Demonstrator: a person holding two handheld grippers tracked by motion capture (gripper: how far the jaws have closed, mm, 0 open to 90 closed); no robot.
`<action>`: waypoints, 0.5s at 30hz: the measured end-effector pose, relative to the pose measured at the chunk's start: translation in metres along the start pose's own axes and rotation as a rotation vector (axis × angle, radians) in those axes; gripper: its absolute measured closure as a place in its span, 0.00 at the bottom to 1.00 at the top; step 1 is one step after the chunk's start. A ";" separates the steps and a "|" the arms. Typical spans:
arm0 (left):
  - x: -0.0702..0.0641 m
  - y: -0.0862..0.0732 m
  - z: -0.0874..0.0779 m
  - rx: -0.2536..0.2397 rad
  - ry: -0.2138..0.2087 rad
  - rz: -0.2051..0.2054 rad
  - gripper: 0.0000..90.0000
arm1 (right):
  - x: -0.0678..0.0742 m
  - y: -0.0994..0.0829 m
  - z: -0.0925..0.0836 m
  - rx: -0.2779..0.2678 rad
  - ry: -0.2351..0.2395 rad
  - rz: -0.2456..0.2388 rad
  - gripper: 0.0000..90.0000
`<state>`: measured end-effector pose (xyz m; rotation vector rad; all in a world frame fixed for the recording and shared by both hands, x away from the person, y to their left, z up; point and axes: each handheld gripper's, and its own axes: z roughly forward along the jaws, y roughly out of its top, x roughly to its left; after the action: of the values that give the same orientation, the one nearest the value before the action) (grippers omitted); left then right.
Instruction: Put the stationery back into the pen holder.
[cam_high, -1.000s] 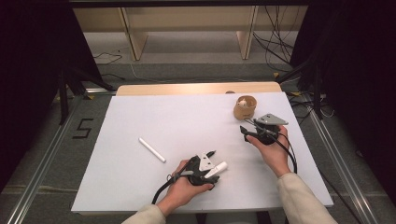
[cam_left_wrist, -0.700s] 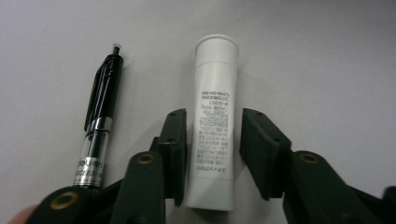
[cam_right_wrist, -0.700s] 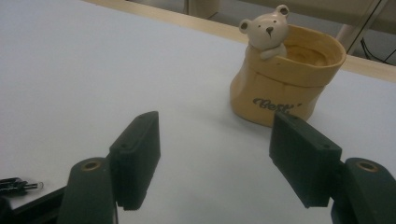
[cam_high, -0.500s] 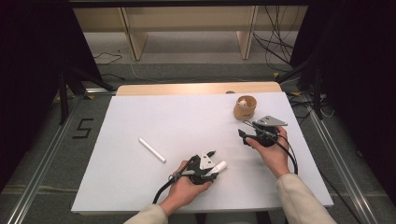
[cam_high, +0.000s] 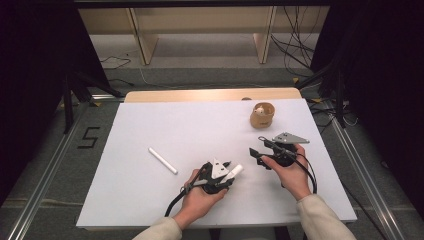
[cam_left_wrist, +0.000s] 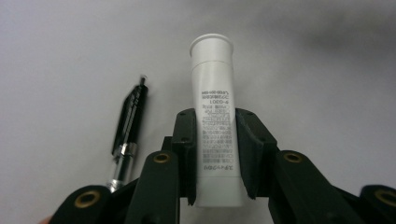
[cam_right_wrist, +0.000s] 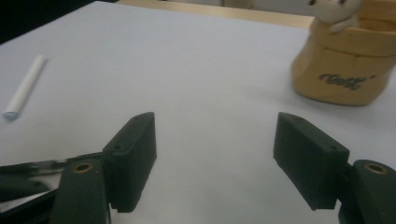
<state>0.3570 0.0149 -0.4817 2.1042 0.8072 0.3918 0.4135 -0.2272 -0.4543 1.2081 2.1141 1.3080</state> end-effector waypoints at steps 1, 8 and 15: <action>0.000 0.000 0.000 0.000 0.000 0.000 0.78 | 0.000 0.000 0.000 0.000 0.000 0.000 0.34; 0.000 0.009 0.002 -0.083 0.051 -0.016 0.78 | 0.025 -0.003 0.005 0.005 0.118 0.029 0.35; -0.001 0.015 0.002 -0.129 0.063 -0.020 0.78 | 0.029 -0.004 0.011 0.009 0.156 0.066 0.36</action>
<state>0.3631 0.0061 -0.4712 1.9715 0.8174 0.4889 0.4029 -0.1985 -0.4600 1.2259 2.2061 1.4662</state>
